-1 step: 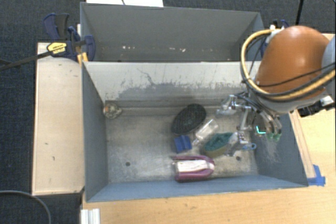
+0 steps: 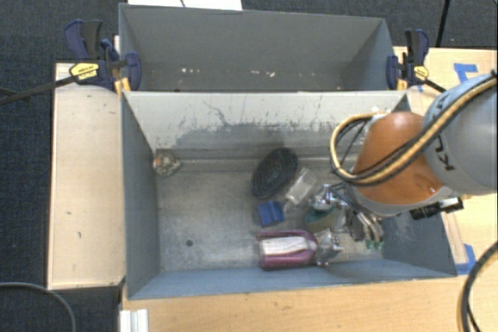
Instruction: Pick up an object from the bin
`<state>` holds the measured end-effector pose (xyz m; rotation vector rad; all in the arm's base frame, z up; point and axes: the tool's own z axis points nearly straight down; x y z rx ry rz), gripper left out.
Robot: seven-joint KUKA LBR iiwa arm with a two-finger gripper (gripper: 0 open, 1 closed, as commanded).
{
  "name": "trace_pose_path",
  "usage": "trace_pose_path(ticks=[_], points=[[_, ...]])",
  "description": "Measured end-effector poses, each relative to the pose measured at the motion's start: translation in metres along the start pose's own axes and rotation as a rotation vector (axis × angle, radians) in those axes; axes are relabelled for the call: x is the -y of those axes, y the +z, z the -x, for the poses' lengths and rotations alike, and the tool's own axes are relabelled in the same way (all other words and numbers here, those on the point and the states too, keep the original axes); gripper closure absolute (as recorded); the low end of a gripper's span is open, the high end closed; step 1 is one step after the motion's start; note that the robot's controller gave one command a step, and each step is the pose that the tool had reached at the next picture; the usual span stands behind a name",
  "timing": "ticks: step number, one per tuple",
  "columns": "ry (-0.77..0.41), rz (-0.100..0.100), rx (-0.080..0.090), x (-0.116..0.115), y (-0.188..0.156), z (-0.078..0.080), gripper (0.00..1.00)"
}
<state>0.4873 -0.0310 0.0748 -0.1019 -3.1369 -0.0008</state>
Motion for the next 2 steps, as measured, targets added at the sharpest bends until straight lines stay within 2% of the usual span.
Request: trace_pose_path(ticks=[1,2], points=[[-0.002,0.000,0.004,-0.001,-0.004,0.001,1.00],[0.038,0.000,0.014,0.016,-0.173,0.012,1.00]])
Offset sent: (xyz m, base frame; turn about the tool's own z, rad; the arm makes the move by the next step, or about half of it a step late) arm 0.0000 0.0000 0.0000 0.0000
